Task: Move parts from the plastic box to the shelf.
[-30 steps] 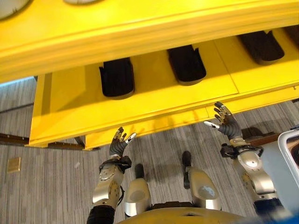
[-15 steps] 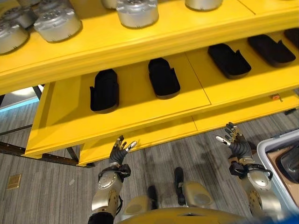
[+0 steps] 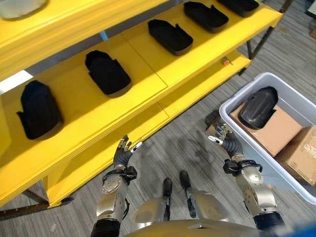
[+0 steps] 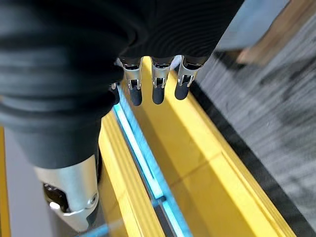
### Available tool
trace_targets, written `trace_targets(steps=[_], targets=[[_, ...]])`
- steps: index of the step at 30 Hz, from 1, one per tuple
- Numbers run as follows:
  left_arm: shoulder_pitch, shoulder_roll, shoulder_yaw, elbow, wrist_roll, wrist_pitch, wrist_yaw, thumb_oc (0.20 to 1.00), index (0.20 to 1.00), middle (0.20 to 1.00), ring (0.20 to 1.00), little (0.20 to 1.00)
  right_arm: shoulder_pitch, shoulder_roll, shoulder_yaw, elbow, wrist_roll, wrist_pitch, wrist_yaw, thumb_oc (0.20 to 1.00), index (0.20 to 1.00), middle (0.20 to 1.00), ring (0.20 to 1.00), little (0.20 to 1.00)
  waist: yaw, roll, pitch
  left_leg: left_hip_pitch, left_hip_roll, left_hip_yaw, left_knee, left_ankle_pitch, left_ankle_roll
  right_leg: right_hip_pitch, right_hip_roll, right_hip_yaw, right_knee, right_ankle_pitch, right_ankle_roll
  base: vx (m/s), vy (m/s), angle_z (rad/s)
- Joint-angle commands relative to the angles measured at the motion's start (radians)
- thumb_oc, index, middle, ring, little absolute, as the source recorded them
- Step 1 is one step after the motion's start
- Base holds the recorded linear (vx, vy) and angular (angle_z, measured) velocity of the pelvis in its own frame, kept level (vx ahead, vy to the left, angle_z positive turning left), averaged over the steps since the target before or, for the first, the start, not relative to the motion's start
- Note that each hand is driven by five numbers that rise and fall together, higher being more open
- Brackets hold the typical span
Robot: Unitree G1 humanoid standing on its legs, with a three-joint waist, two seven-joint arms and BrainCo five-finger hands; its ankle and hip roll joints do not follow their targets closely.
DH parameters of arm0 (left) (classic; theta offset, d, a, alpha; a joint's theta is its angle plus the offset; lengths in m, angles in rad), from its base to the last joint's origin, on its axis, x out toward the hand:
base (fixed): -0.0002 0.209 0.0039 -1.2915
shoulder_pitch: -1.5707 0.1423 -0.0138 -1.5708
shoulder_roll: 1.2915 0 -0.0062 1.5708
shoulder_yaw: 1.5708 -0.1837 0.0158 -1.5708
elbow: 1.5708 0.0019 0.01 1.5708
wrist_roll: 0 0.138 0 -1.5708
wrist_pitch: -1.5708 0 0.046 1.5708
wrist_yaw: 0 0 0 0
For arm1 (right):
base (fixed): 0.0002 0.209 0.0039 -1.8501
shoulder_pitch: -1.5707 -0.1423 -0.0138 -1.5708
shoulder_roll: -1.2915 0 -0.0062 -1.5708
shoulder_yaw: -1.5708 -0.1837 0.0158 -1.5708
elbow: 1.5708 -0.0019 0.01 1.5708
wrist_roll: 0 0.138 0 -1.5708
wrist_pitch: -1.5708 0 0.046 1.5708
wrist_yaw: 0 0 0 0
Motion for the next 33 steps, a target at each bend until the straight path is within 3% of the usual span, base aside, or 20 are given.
trace_targets(steps=[1,2,3,5,6,8,11,13,15,16,18,20,25,29,32,33], targets=[[0.005,0.021,0.006,-0.035,-0.001,-0.032,-0.013,1.0,1.0,1.0,1.0,1.0,-0.002,0.004,0.006,-0.091,0.041,-0.046,0.011,1.0,1.0,1.0,1.0,1.0,0.001,0.045,-0.035,-0.01,0.007,-0.023,-0.054,0.043,-0.053,0.062,0.016,-0.019,0.034,-0.015,0.004,0.0,0.064,-0.37],[0.006,0.024,0.01,-0.038,0.001,-0.031,-0.014,1.0,1.0,1.0,1.0,1.0,-0.015,0.002,0.018,-0.089,0.037,-0.046,0.014,1.0,1.0,1.0,1.0,1.0,0.004,0.048,-0.031,-0.009,0.013,-0.009,-0.054,0.044,-0.058,0.054,0.014,-0.042,0.051,-0.019,0.007,0.0,0.087,-0.48],[0.01,0.022,0.02,-0.046,0.004,-0.034,-0.007,1.0,1.0,1.0,1.0,1.0,-0.037,0.004,0.041,-0.08,0.029,-0.049,0.014,1.0,1.0,1.0,1.0,1.0,0.02,0.051,-0.016,0.005,0.033,0.03,-0.054,0.042,-0.067,0.055,-0.01,-0.127,0.08,-0.036,0.007,0.05,0.082,-0.84],[0.04,0.013,0.049,-0.065,0.0,-0.038,-0.002,1.0,1.0,1.0,1.0,1.0,-0.065,0.02,0.081,-0.045,0.023,-0.048,0.03,1.0,1.0,1.0,1.0,1.0,0.068,0.057,-0.013,0.041,0.075,0.109,-0.054,0.031,-0.093,0.104,-0.096,-0.309,0.064,-0.072,0.0,0.14,0.048,-2.05],[0.061,0.008,0.067,-0.064,0.004,-0.04,-0.002,1.0,1.0,1.0,1.0,1.0,-0.072,0.022,0.094,-0.031,0.023,-0.045,0.039,1.0,1.0,1.0,1.0,1.0,0.085,0.062,-0.02,0.061,0.098,0.147,-0.054,0.021,-0.104,0.113,-0.137,-0.357,0.041,-0.074,0.005,0.18,-0.004,-2.89],[0.081,0.004,0.081,-0.05,0.003,-0.043,0.002,1.0,1.0,1.0,1.0,1.0,-0.07,0.028,0.101,-0.018,0.026,-0.03,0.061,1.0,1.0,1.0,1.0,1.0,0.092,0.078,-0.033,0.08,0.131,0.183,-0.054,0.012,-0.116,0.089,-0.174,-0.361,0.006,-0.066,0.014,0.14,-0.027,-2.6],[0.077,0.004,0.096,-0.026,0.002,-0.051,0.014,1.0,1.0,1.0,1.0,1.0,-0.074,0.041,0.086,-0.018,0.029,-0.018,0.069,1.0,1.0,1.0,1.0,1.0,0.061,0.116,-0.038,0.103,0.171,0.193,-0.054,0.019,-0.131,0.007,-0.24,-0.358,-0.046,-0.046,0.024,0.13,-0.061,-1.11],[0.07,0.007,0.102,-0.011,0.006,-0.061,0.023,1.0,1.0,1.0,1.0,1.0,-0.083,0.052,0.085,-0.026,0.031,-0.018,0.07,1.0,1.0,1.0,1.0,1.0,0.048,0.128,-0.035,0.133,0.198,0.219,-0.054,0.019,-0.143,-0.042,-0.293,-0.393,-0.049,-0.045,0.034,0.14,-0.133,-0.03],[0.065,0.008,0.099,0.0,0.005,-0.068,0.029,1.0,1.0,1.0,1.0,1.0,-0.064,0.058,0.078,-0.045,0.028,-0.015,0.076,1.0,1.0,1.0,1.0,1.0,0.035,0.114,-0.04,0.158,0.203,0.227,-0.054,0.014,-0.146,-0.021,-0.288,-0.406,-0.049,-0.049,0.035,0.21,-0.262,-0.06],[0.043,-0.01,0.076,0.022,0.012,-0.071,0.028,1.0,1.0,1.0,1.0,1.0,-0.056,0.044,0.058,-0.044,0.022,-0.017,0.066,1.0,1.0,1.0,1.0,1.0,0.003,0.102,-0.053,0.169,0.223,0.216,-0.054,0.009,-0.139,-0.004,-0.256,-0.381,-0.049,-0.036,0.035,0.28,-0.371,0.02],[0.037,-0.025,0.064,0.028,0.016,-0.069,0.025,1.0,1.0,1.0,1.0,1.0,-0.047,0.03,0.043,-0.063,0.023,-0.023,0.058,1.0,1.0,1.0,1.0,1.0,-0.018,0.108,-0.066,0.174,0.248,0.213,-0.054,0.017,-0.14,0.012,-0.241,-0.385,-0.049,-0.022,0.04,0.3,-0.348,-0.01],[0.021,-0.039,0.031,0.029,0.033,-0.066,0.009,1.0,1.0,1.0,1.0,1.0,-0.028,0.004,0.001,-0.082,0.026,-0.031,0.04,1.0,1.0,1.0,1.0,1.0,-0.067,0.119,-0.075,0.198,0.3,0.232,-0.054,0.031,-0.135,0.045,-0.208,-0.393,-0.044,-0.009,0.045,0.34,-0.37,0.01],[0.023,-0.049,0.0,0.039,0.05,-0.063,-0.009,1.0,1.0,1.0,1.0,1.0,0.019,-0.003,-0.043,-0.112,0.035,-0.032,0.041,1.0,1.0,1.0,1.0,1.0,-0.115,0.116,-0.073,0.238,0.35,0.266,-0.014,0.057,-0.125,0.081,-0.191,-0.404,-0.03,-0.003,0.049,0.17,-0.216,0.3],[0.045,-0.048,-0.001,0.018,0.051,-0.06,-0.017,1.0,1.0,1.0,1.0,1.0,0.047,0.0,-0.046,-0.117,0.033,-0.035,0.043,1.0,1.0,1.0,1.0,1.0,-0.096,0.074,-0.055,0.181,0.334,0.187,0.191,0.05,-0.115,0.12,-0.183,-0.378,-0.031,-0.004,0.037,0.12,-0.244,0.11],[0.054,-0.052,0.002,-0.013,0.035,-0.057,-0.014,1.0,1.0,1.0,1.0,1.0,0.03,-0.009,-0.02,-0.131,0.033,-0.039,0.039,1.0,1.0,1.0,1.0,1.0,-0.043,0.007,0.004,0.042,0.253,0.125,0.461,0.001,-0.118,0.156,-0.206,-0.362,-0.027,0.005,0.023,0.01,-0.248,-0.61],[0.058,-0.05,0.017,-0.026,0.028,-0.055,-0.013,1.0,1.0,1.0,1.0,1.0,0.015,-0.012,-0.009,-0.135,0.029,-0.04,0.035,1.0,1.0,1.0,1.0,1.0,-0.016,-0.004,0.027,-0.019,0.24,0.128,0.382,-0.043,-0.11,0.179,-0.198,-0.343,-0.041,-0.008,0.019,0.09,-0.13,-0.6]])
